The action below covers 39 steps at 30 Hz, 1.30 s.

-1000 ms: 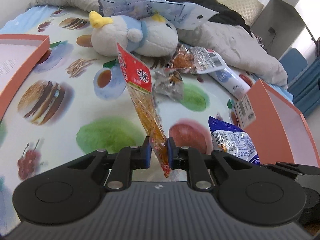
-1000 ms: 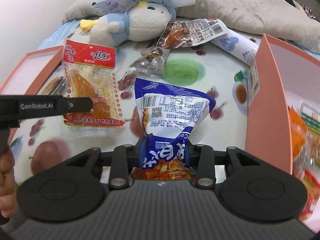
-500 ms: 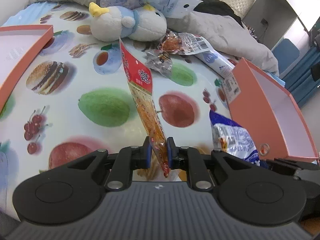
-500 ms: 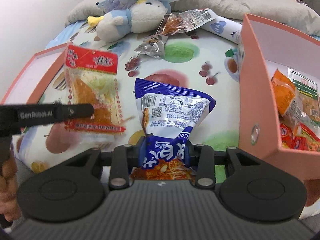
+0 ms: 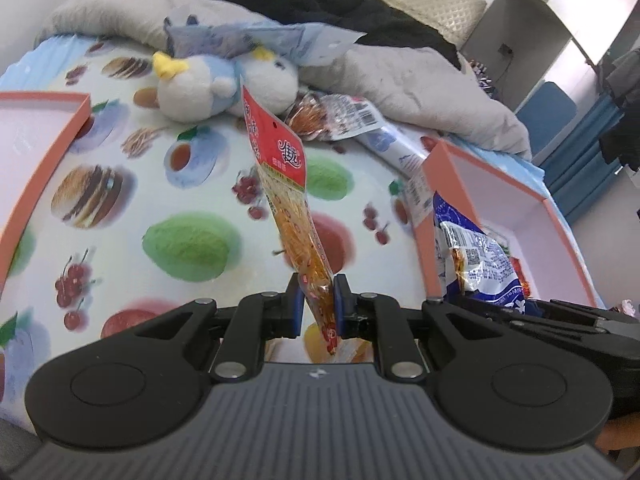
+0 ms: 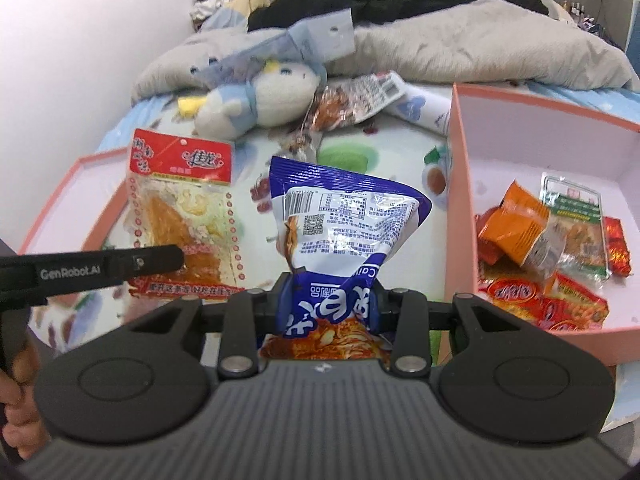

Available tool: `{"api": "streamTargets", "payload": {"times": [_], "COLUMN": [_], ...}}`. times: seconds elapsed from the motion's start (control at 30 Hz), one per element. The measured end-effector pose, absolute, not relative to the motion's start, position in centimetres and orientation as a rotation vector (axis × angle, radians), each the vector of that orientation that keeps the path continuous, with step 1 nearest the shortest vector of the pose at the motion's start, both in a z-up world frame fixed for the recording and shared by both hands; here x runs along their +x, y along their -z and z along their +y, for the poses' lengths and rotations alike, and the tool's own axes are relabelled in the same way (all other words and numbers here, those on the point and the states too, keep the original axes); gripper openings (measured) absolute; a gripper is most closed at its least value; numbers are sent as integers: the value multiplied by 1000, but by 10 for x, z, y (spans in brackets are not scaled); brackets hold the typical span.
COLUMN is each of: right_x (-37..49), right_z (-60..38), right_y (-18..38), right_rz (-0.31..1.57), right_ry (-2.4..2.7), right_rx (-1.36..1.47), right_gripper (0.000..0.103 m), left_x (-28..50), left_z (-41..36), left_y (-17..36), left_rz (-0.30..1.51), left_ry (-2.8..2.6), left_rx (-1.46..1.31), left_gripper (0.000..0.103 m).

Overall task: Organize snacks
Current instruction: 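Lift both held packets and carry them over the pink box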

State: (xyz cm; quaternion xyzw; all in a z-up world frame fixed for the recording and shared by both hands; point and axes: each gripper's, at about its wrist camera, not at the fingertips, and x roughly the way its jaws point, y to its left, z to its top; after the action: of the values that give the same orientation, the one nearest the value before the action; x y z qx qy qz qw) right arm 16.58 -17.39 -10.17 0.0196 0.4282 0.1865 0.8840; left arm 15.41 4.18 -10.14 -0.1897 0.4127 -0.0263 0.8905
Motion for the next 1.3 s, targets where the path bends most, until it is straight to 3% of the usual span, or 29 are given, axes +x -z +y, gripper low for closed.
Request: {"api": "streamTargets", "payload": {"times": [0.73,1.07,1.3], "right_x": [174,189,214], "right_z": [-242,-281,-317], "right_y": [-9,-15,11], "right_rz": [634,591,650], "right_ry": [-333,-266,-190], "right_rx": [85,87,100], "right_gripper": [39,39,39], "left_x": [213,245,277], "left_z": [-12,-65,-112], "left_y": [1,-24,-7], "left_rz": [749,721,781], "left_ry": [212,323,374], "left_rx": [-317,-296,-259], "left_gripper": [17,17,17]}}
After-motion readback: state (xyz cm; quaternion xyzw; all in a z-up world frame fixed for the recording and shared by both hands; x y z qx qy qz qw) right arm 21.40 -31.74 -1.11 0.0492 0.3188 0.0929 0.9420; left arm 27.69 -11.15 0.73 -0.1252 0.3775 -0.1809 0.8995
